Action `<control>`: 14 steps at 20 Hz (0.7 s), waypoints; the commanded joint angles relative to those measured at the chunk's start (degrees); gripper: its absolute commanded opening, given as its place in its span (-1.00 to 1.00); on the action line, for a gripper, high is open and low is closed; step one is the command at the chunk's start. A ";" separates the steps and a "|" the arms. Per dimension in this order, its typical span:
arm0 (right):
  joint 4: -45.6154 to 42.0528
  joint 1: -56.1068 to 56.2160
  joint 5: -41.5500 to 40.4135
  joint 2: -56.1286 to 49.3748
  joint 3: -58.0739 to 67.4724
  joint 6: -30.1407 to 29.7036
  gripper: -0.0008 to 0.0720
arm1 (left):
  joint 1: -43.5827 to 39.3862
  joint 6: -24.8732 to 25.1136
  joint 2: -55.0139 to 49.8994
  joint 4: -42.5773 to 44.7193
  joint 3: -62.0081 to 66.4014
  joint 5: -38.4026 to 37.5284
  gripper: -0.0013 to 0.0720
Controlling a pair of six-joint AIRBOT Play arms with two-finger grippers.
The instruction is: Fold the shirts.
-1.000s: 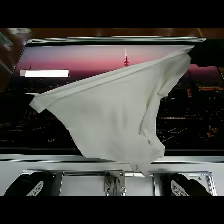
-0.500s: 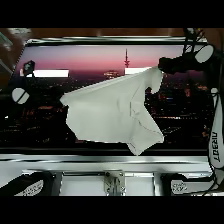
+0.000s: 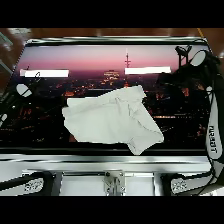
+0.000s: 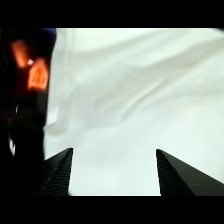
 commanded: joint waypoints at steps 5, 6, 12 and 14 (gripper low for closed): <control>0.94 -20.92 16.20 15.13 -25.11 -5.09 0.75 | 7.13 14.58 6.88 -9.70 -18.67 -11.32 0.71; 2.75 -22.93 14.21 17.55 -29.68 -5.60 0.75 | 6.47 15.37 7.32 -13.22 -22.27 -8.20 0.71; 5.79 -24.92 8.50 21.33 -43.41 -6.38 0.75 | -2.58 15.85 5.66 -18.45 -30.03 2.45 0.71; 6.29 -24.92 7.85 21.33 -45.75 -6.67 0.88 | -4.33 15.67 4.72 -20.26 -30.03 5.16 0.66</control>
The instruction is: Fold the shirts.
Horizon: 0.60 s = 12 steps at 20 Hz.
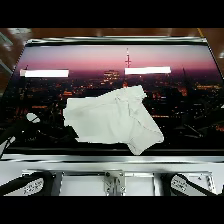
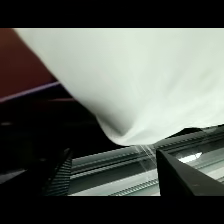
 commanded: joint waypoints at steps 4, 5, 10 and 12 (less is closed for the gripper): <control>2.95 -0.70 -5.90 0.83 -10.97 -0.68 0.89 | -4.44 -0.04 -3.13 -6.64 -1.64 7.85 -0.30; 4.31 -0.70 -7.56 0.83 -13.14 -1.03 0.89 | -4.59 0.15 -3.17 -6.64 -1.57 7.98 -0.52; 11.52 -0.68 -18.32 0.83 -22.18 -4.39 0.87 | -4.57 3.32 -0.13 -6.56 0.00 7.98 -0.87; 12.83 0.57 -21.40 0.83 -22.84 -5.11 0.74 | -4.57 3.30 1.31 -6.58 0.92 7.91 -0.87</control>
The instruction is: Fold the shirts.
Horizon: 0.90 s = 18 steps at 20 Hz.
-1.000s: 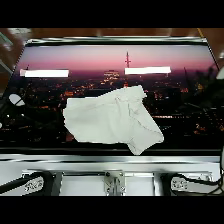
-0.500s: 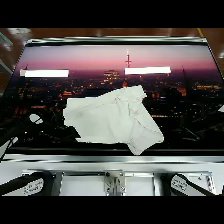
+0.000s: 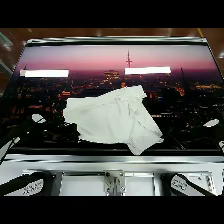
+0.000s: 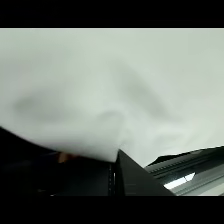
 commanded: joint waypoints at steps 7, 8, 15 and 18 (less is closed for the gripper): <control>3.61 9.29 -13.46 0.07 -2.54 2.45 -0.64 | 1.14 0.61 2.56 0.11 6.47 0.44 -0.87; 3.91 9.20 -12.37 0.33 -1.81 1.75 -0.82 | 1.53 0.61 2.64 0.33 7.80 0.44 -0.88; 17.86 9.20 -5.14 21.11 23.17 -16.06 -0.83 | 0.68 5.51 18.60 14.29 33.77 0.04 -0.88; 17.35 9.20 -19.50 32.46 41.92 -12.76 -0.83 | 0.72 5.53 26.69 16.46 54.05 0.04 -0.88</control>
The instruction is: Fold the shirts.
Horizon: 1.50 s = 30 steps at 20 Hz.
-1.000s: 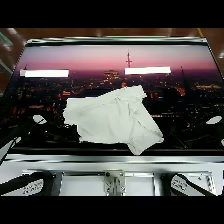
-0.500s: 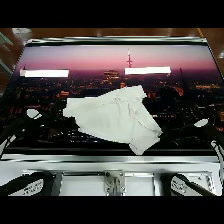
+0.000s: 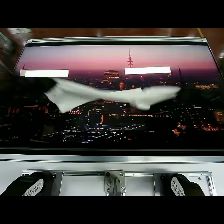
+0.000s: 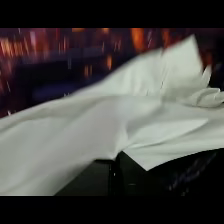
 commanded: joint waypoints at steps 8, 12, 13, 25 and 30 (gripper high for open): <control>-13.88 0.04 -14.99 23.28 30.53 12.76 -0.83 | -0.11 -7.48 18.71 7.08 31.95 -8.09 -0.88; -19.63 0.04 -1.86 21.68 30.53 13.90 -0.83 | -0.11 -11.93 18.71 16.44 30.29 -20.28 -0.88; -19.58 0.04 1.92 20.17 30.53 13.90 -0.82 | -0.11 -12.04 18.49 17.68 28.39 -21.03 -0.88; -20.50 3.98 3.69 -21.18 17.31 19.93 -0.83 | 0.00 -27.04 -3.61 22.51 -9.77 -4.24 -0.88; -22.43 13.55 -19.74 -35.80 17.38 24.85 -0.83 | 0.04 -30.01 -24.26 22.05 -2.25 -0.07 -0.88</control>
